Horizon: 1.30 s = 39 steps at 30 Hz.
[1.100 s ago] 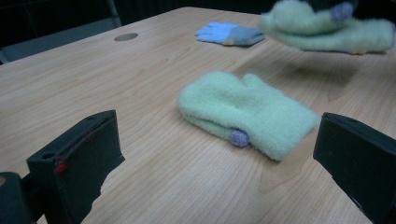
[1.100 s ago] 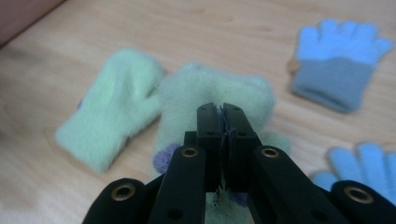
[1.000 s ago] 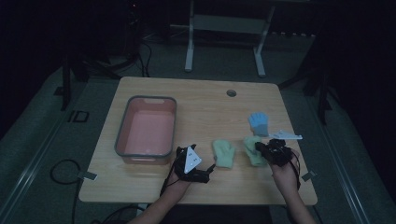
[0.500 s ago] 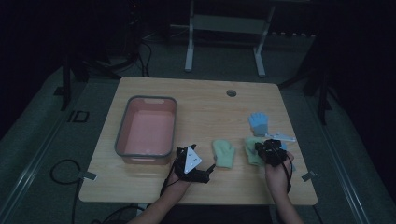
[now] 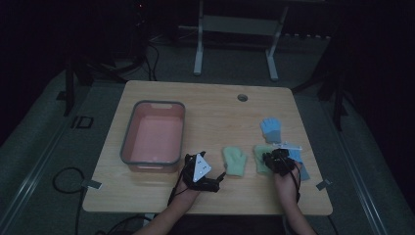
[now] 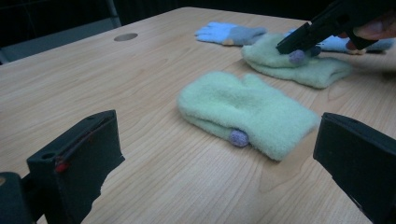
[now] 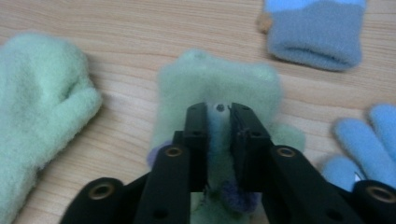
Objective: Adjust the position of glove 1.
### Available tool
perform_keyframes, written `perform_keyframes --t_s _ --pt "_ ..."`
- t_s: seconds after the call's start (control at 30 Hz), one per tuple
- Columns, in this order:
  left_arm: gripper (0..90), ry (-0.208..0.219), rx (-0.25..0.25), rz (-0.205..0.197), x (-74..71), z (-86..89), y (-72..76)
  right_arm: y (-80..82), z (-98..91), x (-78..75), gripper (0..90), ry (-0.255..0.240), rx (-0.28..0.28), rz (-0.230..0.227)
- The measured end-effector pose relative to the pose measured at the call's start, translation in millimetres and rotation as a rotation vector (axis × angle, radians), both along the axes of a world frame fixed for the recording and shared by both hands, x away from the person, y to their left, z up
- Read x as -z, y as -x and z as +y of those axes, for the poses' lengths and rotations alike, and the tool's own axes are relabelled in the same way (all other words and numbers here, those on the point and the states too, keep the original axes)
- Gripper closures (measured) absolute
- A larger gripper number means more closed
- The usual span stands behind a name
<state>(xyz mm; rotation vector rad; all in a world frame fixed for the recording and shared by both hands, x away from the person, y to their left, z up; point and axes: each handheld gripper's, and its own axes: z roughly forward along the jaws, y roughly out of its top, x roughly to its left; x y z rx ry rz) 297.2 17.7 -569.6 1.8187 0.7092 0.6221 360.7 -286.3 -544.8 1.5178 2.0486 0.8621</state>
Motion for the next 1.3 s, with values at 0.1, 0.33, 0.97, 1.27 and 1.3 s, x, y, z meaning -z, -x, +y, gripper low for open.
perform_keyframes --t_s 0.1,0.33,0.97,1.27,1.3 --pt "1.1 -0.001 0.001 0.000 0.0 0.1 -0.1 -1.2 -3.2 -5.0 70.9 -0.001 -0.017 0.005" --pt "1.1 -0.001 -0.001 0.000 -0.1 0.1 -0.1 2.5 -20.8 -21.8 64.7 -0.008 -0.111 -0.030" --pt "1.1 -0.001 0.000 0.001 -0.1 0.3 -0.3 -17.6 -32.5 -25.1 64.1 -0.014 -0.412 0.039" --pt "1.1 -0.001 0.000 0.001 -0.1 0.3 -0.2 -22.2 -30.8 -3.5 61.1 0.022 -0.360 0.058" --pt "1.1 -0.001 0.000 0.000 0.0 0.1 -0.1 -21.7 -29.7 -2.8 61.1 0.030 -0.355 0.054"
